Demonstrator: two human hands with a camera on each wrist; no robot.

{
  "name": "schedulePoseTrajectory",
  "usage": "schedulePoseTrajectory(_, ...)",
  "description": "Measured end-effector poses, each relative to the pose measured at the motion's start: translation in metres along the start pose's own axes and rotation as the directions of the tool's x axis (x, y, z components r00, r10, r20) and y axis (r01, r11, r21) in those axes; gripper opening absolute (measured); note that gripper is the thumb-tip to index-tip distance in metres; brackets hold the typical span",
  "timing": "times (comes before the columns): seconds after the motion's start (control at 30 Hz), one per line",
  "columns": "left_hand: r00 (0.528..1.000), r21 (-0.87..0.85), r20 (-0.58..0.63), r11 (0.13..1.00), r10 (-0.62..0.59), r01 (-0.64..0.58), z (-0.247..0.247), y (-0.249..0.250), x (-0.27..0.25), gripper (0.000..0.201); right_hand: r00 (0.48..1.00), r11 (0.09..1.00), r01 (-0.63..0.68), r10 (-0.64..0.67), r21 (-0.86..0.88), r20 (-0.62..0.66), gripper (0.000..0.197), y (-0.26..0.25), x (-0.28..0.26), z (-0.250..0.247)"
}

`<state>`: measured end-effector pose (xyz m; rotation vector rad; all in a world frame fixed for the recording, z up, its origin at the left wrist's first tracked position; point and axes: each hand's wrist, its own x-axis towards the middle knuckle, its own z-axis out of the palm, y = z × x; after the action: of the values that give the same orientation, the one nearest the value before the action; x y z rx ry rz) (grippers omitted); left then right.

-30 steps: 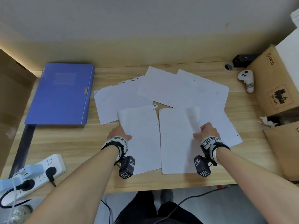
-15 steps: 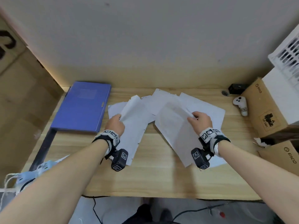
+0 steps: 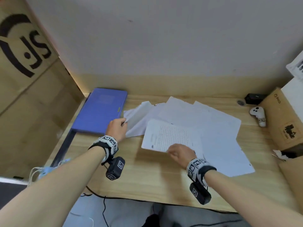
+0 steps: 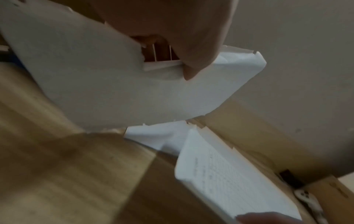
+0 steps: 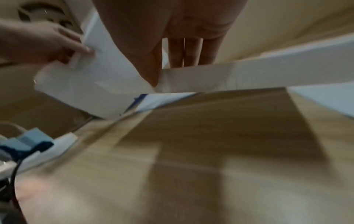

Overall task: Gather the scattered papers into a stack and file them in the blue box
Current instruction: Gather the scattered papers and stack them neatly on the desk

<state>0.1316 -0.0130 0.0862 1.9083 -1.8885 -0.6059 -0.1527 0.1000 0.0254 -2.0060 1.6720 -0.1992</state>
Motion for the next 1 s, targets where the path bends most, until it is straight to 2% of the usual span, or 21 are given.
schedulePoseTrajectory(0.1, 0.995, 0.01, 0.099, 1.0, 0.004, -0.005, 0.017, -0.011, -0.022, 0.029, 0.987, 0.998, -0.046, 0.052, -0.042, 0.151, 0.028, 0.012, -0.008, 0.044)
schedulePoseTrajectory(0.17, 0.988, 0.015, 0.154, 1.0, 0.002, -0.005, 0.026, -0.015, -0.039, 0.021, 0.967, 0.995, -0.087, 0.096, -0.051, 0.234, 0.03, 0.016, -0.015, 0.061)
schedulePoseTrajectory(0.23, 0.98, 0.034, 0.198, 0.999, 0.018, -0.026, 0.037, -0.02, -0.054, 0.022, 0.954, 0.988, -0.156, 0.147, 0.013, 0.262, 0.037, 0.016, -0.023, 0.069)
schedulePoseTrajectory(0.3, 0.967, 0.045, 0.253, 0.998, 0.035, -0.048, 0.049, -0.025, -0.065, 0.027, 0.95, 0.963, -0.224, 0.182, 0.149, 0.254, 0.058, 0.014, -0.025, 0.07)
schedulePoseTrajectory(0.37, 0.949, 0.056, 0.307, 0.994, 0.076, -0.097, 0.063, -0.027, -0.072, 0.029, 0.949, 0.884, -0.306, 0.252, 0.355, 0.191, 0.084, 0.016, -0.022, 0.069)
schedulePoseTrajectory(0.47, 0.907, 0.11, 0.389, 0.97, 0.158, -0.216, 0.087, -0.025, -0.078, 0.031, 0.904, 0.663, -0.406, 0.392, 0.63, 0.17, 0.089, 0.019, -0.013, 0.067)
schedulePoseTrajectory(0.53, 0.863, 0.206, 0.468, 0.926, 0.19, -0.316, 0.104, -0.022, -0.08, 0.03, 0.877, 0.579, -0.442, 0.441, 0.685, 0.193, 0.085, 0.021, -0.007, 0.064)
schedulePoseTrajectory(0.57, 0.843, 0.25, 0.504, 0.902, 0.19, -0.353, 0.111, -0.02, -0.082, 0.029, 0.867, 0.573, -0.461, 0.453, 0.678, 0.207, 0.08, 0.023, -0.005, 0.064)
schedulePoseTrajectory(0.7, 0.792, 0.328, 0.568, 0.82, 0.225, -0.469, 0.13, -0.014, -0.084, 0.019, 0.855, 0.638, -0.499, 0.471, 0.586, 0.216, 0.058, 0.029, 0.001, 0.072)
schedulePoseTrajectory(0.83, 0.752, 0.325, 0.619, 0.799, 0.225, -0.506, 0.133, -0.011, -0.078, 0.014, 0.808, 0.574, -0.539, 0.559, 0.616, 0.186, 0.034, 0.033, 0.012, 0.084)
schedulePoseTrajectory(0.93, 0.688, 0.285, 0.688, 0.788, 0.229, -0.546, 0.124, -0.002, -0.073, 0.038, 0.771, 0.563, -0.561, 0.622, 0.607, 0.137, 0.025, 0.033, 0.022, 0.083)
schedulePoseTrajectory(1.0, 0.692, 0.271, 0.685, 0.8, 0.231, -0.535, 0.114, 0.004, -0.066, 0.052, 0.77, 0.553, -0.526, 0.632, 0.646, 0.086, 0.02, 0.031, 0.022, 0.077)
